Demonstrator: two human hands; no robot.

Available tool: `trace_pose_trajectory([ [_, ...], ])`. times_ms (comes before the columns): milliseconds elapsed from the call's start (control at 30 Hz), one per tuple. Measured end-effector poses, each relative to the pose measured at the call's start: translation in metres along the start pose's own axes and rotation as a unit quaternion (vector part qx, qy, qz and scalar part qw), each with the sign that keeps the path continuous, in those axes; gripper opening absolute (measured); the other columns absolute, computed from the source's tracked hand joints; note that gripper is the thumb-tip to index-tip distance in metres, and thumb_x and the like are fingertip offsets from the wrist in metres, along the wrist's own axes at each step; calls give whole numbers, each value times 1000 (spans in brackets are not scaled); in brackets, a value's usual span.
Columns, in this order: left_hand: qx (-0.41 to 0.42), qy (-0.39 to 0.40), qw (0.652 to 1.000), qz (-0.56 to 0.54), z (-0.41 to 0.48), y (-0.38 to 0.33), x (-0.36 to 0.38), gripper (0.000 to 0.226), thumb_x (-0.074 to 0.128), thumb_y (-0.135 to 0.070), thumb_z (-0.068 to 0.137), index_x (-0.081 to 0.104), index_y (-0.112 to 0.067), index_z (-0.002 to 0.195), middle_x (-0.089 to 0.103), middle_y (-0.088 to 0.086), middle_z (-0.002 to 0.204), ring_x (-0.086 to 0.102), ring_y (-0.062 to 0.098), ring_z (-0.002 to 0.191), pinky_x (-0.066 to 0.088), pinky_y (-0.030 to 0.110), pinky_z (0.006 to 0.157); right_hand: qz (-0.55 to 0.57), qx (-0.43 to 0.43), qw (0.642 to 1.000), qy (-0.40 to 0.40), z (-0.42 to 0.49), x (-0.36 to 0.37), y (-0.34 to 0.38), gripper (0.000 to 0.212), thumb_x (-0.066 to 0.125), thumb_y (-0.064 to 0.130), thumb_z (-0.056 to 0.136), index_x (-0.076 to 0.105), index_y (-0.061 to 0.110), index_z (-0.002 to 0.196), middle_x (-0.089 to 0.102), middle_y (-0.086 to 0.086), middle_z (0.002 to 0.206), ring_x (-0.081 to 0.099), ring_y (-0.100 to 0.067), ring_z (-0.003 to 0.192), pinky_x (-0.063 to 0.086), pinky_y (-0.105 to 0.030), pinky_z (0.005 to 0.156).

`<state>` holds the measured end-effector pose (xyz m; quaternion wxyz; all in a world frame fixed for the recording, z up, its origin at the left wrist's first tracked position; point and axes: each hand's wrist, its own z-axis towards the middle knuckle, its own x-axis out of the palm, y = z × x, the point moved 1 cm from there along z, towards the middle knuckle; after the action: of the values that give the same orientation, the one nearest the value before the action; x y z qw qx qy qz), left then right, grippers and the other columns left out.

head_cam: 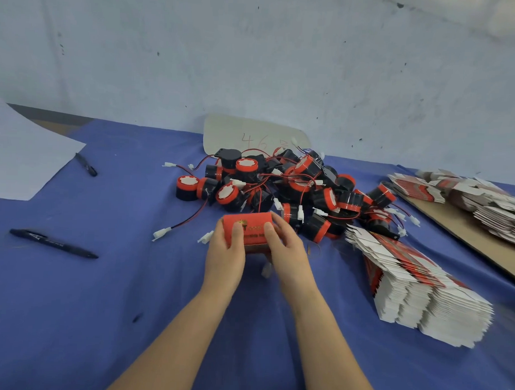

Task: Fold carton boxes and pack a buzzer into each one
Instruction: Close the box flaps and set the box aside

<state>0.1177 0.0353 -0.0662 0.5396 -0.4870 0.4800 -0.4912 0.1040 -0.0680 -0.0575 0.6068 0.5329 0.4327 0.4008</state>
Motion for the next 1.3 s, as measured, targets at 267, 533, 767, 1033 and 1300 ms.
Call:
trace_pose_trajectory([
  [267,82,45,991,-91,-5,-38,6,47,52,-20,98,40,-27,143,51,4,138,55,18,121,49,42,100,64,-63,994,-65,-12,-19,30,34,51,22,98,50,21,132,64,-7,119,64,-16,106,54,-31,90],
  [533,80,280,947,-138,-106,-147,173,35,44,-20,101,50,-14,135,61,11,125,62,23,109,49,45,98,7,-130,920,-370,-110,-198,108,34,48,23,99,51,14,131,64,-4,117,62,-15,104,51,-31,92],
  [767,140,554,820,-32,-294,-183,292,42,40,-27,102,40,-14,142,48,6,141,45,22,130,36,29,105,-240,-34,719,-652,-261,-341,120,48,43,16,99,33,9,145,41,-6,146,31,-22,138,17,-23,110],
  [1033,159,428,882,-116,-261,-169,283,22,46,-21,99,55,-17,118,60,1,119,54,17,116,41,34,103,-199,-192,780,-562,-230,-308,111,26,46,9,96,62,16,115,64,8,105,56,5,93,40,-7,84],
  [1300,87,181,974,107,-83,-105,209,25,48,-22,96,56,-15,118,59,6,116,52,28,108,39,28,87,-254,-4,919,-302,-100,-249,53,25,43,15,97,67,10,106,68,-7,107,59,-23,105,40,-28,82],
])
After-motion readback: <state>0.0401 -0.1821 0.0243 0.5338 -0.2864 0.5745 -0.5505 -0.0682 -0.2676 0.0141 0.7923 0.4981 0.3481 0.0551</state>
